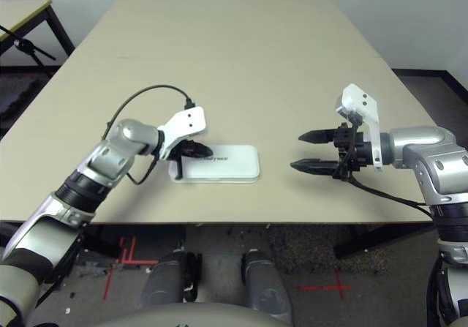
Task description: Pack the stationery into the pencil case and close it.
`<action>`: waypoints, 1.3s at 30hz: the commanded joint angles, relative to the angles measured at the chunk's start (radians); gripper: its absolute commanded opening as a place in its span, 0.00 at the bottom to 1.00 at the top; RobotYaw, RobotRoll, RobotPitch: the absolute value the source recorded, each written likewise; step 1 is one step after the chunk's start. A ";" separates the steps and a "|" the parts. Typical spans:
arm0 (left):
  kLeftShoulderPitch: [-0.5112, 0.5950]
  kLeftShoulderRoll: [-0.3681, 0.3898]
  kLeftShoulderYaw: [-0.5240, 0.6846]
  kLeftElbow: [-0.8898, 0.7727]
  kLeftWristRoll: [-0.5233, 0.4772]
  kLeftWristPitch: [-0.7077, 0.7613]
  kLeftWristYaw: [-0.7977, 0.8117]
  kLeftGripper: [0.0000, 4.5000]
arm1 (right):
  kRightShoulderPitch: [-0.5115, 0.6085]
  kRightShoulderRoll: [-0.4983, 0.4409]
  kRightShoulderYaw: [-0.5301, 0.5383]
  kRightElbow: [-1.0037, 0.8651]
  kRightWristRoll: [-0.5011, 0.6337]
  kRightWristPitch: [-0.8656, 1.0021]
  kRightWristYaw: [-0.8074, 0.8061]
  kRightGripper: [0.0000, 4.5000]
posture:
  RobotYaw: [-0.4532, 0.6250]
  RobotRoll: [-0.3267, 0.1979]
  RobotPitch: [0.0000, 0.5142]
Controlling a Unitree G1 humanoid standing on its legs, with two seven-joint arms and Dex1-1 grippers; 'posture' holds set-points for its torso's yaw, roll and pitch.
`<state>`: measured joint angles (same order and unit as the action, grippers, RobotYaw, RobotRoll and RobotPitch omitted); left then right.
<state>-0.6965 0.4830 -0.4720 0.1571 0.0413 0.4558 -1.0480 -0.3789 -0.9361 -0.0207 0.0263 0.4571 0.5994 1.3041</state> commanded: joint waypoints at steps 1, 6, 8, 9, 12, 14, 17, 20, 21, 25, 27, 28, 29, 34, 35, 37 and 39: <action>0.032 0.015 -0.043 0.033 0.043 0.007 -0.013 0.00 | 0.009 -0.012 0.002 -0.010 -0.014 -0.011 -0.005 1.00 | 0.32 0.62 0.13; 0.048 0.021 -0.043 0.018 0.036 0.019 -0.022 0.00 | 0.007 -0.008 0.010 -0.007 -0.025 -0.018 -0.001 1.00 | 0.33 0.62 0.14; 0.056 0.029 -0.052 0.010 0.040 0.019 -0.033 0.00 | 0.005 -0.006 0.013 -0.004 -0.030 -0.020 0.001 1.00 | 0.33 0.62 0.14; 0.063 0.035 -0.058 0.002 0.041 0.019 -0.041 0.00 | 0.003 -0.005 0.015 -0.002 -0.032 -0.022 0.002 1.00 | 0.33 0.62 0.14; 0.075 0.038 -0.055 -0.011 0.039 0.024 -0.042 0.00 | -0.005 -0.001 0.021 0.005 -0.037 -0.025 0.002 1.00 | 0.33 0.62 0.14; 0.081 0.028 -0.026 -0.011 0.026 0.023 -0.019 0.00 | -0.008 0.005 0.020 0.008 -0.041 -0.033 -0.002 1.00 | 0.33 0.62 0.14; 0.087 -0.011 0.076 -0.011 -0.040 0.001 0.025 0.00 | -0.015 0.029 0.006 0.021 -0.046 -0.052 -0.033 1.00 | 0.33 0.62 0.14; 0.128 -0.018 0.173 -0.050 -0.116 -0.043 0.024 0.00 | -0.028 0.058 -0.016 0.056 -0.052 -0.081 -0.076 1.00 | 0.32 0.62 0.14; 0.145 -0.017 0.205 -0.064 -0.140 -0.047 0.030 0.00 | -0.030 0.067 -0.026 0.068 -0.049 -0.091 -0.086 1.00 | 0.32 0.62 0.14; 0.184 -0.032 0.358 -0.067 -0.206 -0.066 0.127 0.22 | -0.064 0.160 -0.100 0.149 -0.024 -0.152 -0.190 1.00 | 0.32 0.62 0.14; 0.186 -0.038 0.416 -0.036 -0.212 -0.086 0.184 0.38 | -0.088 0.220 -0.144 0.195 -0.028 -0.206 -0.263 1.00 | 0.33 0.62 0.14; 0.189 -0.035 0.442 -0.016 -0.210 -0.109 0.210 0.47 | -0.107 0.246 -0.164 0.232 -0.039 -0.218 -0.318 1.00 | 0.33 0.62 0.14; 0.193 -0.035 0.477 0.007 -0.211 -0.129 0.246 0.54 | -0.125 0.273 -0.190 0.275 -0.052 -0.252 -0.379 1.00 | 0.33 0.62 0.14; 0.184 -0.059 0.648 0.140 -0.243 -0.211 0.433 0.98 | -0.184 0.369 -0.297 0.458 -0.080 -0.413 -0.614 1.00 | 0.35 0.62 0.13; 0.176 -0.060 0.676 0.171 -0.245 -0.226 0.468 0.99 | -0.192 0.384 -0.314 0.490 -0.089 -0.455 -0.656 1.00 | 0.35 0.62 0.13; 0.153 -0.061 0.737 0.250 -0.252 -0.271 0.546 0.99 | -0.208 0.409 -0.348 0.559 -0.109 -0.539 -0.754 1.00 | 0.35 0.62 0.12; 0.124 -0.057 0.790 0.344 -0.254 -0.339 0.623 0.99 | -0.223 0.427 -0.379 0.639 -0.132 -0.621 -0.866 1.00 | 0.35 0.62 0.12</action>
<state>-0.5531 0.4307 0.2725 0.4360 -0.2007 0.1706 -0.4882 -0.5887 -0.5171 -0.3591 0.6023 0.3482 0.0460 0.5247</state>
